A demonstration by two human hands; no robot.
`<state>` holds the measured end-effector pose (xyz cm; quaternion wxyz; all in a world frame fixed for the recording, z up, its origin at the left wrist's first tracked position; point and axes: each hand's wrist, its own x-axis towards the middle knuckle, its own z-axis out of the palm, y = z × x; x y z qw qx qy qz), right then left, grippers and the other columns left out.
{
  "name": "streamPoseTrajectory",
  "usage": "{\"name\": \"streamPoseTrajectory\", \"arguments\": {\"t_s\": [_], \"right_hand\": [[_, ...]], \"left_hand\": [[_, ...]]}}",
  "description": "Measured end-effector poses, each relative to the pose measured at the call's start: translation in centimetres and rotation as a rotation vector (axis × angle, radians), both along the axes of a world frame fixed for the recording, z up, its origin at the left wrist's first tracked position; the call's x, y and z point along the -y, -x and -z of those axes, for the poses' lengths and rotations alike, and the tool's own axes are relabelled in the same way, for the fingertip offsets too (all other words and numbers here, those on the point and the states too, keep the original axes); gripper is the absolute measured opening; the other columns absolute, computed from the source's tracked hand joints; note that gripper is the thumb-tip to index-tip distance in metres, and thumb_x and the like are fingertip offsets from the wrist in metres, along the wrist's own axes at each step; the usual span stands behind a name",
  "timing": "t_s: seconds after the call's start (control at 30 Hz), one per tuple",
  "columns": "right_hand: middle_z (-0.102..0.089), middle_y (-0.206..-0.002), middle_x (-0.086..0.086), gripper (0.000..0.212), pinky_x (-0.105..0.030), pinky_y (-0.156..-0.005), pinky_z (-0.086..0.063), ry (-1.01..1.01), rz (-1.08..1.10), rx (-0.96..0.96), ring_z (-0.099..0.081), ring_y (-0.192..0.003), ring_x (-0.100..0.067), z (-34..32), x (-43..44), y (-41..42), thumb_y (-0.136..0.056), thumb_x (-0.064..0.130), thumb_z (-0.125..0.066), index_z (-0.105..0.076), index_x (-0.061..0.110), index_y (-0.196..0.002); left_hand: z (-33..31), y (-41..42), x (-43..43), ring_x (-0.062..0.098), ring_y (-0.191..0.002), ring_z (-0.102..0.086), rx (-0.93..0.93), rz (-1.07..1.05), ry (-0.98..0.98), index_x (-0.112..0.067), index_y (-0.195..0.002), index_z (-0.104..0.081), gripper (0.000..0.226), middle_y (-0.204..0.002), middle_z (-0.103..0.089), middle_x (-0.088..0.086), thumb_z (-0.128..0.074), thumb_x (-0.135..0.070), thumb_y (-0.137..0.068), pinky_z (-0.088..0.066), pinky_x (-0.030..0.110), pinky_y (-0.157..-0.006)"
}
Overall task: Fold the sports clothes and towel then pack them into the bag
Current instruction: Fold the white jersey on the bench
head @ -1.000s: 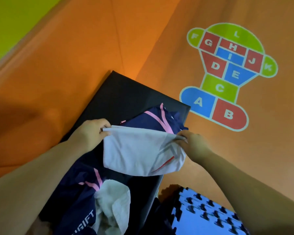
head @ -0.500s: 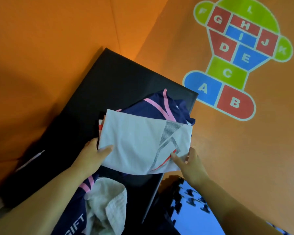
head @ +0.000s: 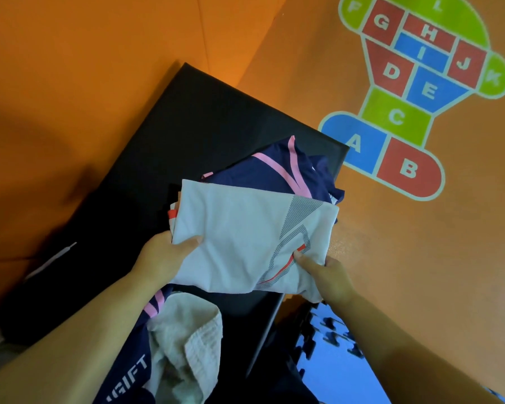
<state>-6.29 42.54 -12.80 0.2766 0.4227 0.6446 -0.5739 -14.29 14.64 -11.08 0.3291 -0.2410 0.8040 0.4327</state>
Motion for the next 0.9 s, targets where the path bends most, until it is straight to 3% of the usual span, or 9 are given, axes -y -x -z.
{"name": "streamPoseTrajectory", "arguments": {"t_s": [0.1, 0.17, 0.27, 0.33, 0.37, 0.47, 0.57, 0.77, 0.9], "right_hand": [[-0.074, -0.085, -0.005, 0.026, -0.036, -0.072, -0.057, 0.04, 0.012, -0.024, -0.07, -0.078, -0.025, -1.5, 0.0, -0.4, -0.077, 0.026, -0.076, -0.069, 0.005, -0.091], [-0.074, -0.091, -0.01, 0.025, -0.042, -0.077, -0.057, 0.063, 0.028, -0.04, -0.069, -0.085, -0.031, -2.3, -0.1, -0.7, -0.077, 0.019, -0.076, -0.069, 0.004, -0.095], [-0.071, -0.101, -0.015, 0.044, -0.053, -0.083, -0.055, 0.083, 0.04, -0.08, -0.067, -0.093, -0.038, -4.0, 0.0, -0.5, -0.069, 0.018, -0.081, -0.063, 0.003, -0.107], [-0.069, -0.105, -0.014, 0.066, -0.05, -0.08, -0.056, 0.032, -0.026, -0.137, -0.067, -0.092, -0.034, -4.9, 0.1, -0.1, -0.056, 0.029, -0.085, -0.057, 0.006, -0.112], [-0.067, -0.104, -0.013, 0.067, -0.044, -0.076, -0.058, 0.011, -0.06, -0.172, -0.068, -0.091, -0.031, -5.5, 0.0, 0.2, -0.056, 0.028, -0.085, -0.055, 0.007, -0.112], [-0.064, -0.095, -0.003, 0.038, -0.023, -0.062, -0.055, -0.036, -0.134, -0.27, -0.065, -0.081, -0.018, -7.9, -0.3, 1.6, -0.075, 0.002, -0.075, -0.051, 0.017, -0.101], [-0.064, -0.097, 0.0, 0.035, -0.031, -0.072, -0.055, -0.095, -0.245, -0.388, -0.064, -0.086, -0.018, -10.7, -0.7, 3.8, -0.078, 0.003, -0.072, -0.052, 0.024, -0.098], [-0.058, -0.091, 0.012, 0.039, -0.018, -0.065, -0.042, -0.297, -0.393, -0.501, -0.055, -0.083, -0.002, -12.8, -2.3, 10.3, -0.076, 0.009, -0.075, -0.054, 0.022, -0.106], [-0.055, -0.09, 0.009, 0.04, -0.028, -0.074, -0.04, -0.397, -0.512, -0.463, -0.054, -0.09, -0.018, -11.1, -2.9, 13.9, -0.074, 0.014, -0.077, -0.054, 0.023, -0.106]], "left_hand": [[-1.1, -1.0, 0.3, 0.016, -0.082, -0.063, -0.024, 0.014, -0.02, -0.019, -0.09, -0.065, 0.015, -0.084, -0.066, -0.003, -0.066, -0.033, -0.085, -0.047, 0.026, -0.061], [-1.8, -1.7, 0.7, 0.025, -0.083, -0.066, -0.021, 0.002, -0.04, -0.022, -0.086, -0.066, 0.015, -0.085, -0.069, 0.0, -0.068, -0.037, -0.082, -0.054, 0.04, -0.07], [-3.2, -2.4, 0.9, 0.034, -0.086, -0.067, -0.012, -0.033, -0.114, -0.03, -0.09, -0.067, 0.015, -0.09, -0.071, 0.0, -0.07, -0.039, -0.079, -0.053, 0.054, -0.078], [-4.1, -2.9, 0.7, 0.024, -0.091, -0.065, -0.053, -0.047, -0.156, -0.027, -0.095, -0.063, 0.013, -0.093, -0.069, -0.002, -0.068, -0.025, -0.084, -0.054, 0.044, -0.079], [-4.5, -3.0, 0.5, 0.021, -0.092, -0.064, -0.074, -0.055, -0.166, -0.025, -0.097, -0.061, 0.014, -0.094, -0.068, -0.002, -0.067, -0.02, -0.085, -0.053, 0.037, -0.076], [-6.0, -2.8, 0.2, 0.016, -0.09, -0.063, -0.126, -0.075, -0.194, -0.023, -0.098, -0.059, 0.015, -0.095, -0.067, -0.003, -0.065, -0.016, -0.086, -0.048, 0.028, -0.07], [-7.4, -2.1, 0.0, 0.013, -0.09, -0.063, -0.184, -0.112, -0.225, -0.021, -0.103, -0.059, 0.018, -0.097, -0.066, -0.005, -0.064, -0.017, -0.087, -0.048, 0.026, -0.068], [-7.7, -0.5, -0.9, 0.013, -0.091, -0.068, -0.233, -0.198, -0.311, -0.027, -0.102, -0.061, 0.022, -0.096, -0.071, -0.004, -0.064, -0.011, -0.086, -0.054, 0.036, -0.081], [-5.8, -0.5, -2.5, 0.017, -0.093, -0.068, -0.18, -0.241, -0.351, -0.022, -0.102, -0.06, 0.022, -0.098, -0.07, 0.001, -0.064, -0.007, -0.086, -0.055, 0.041, -0.081]]}}
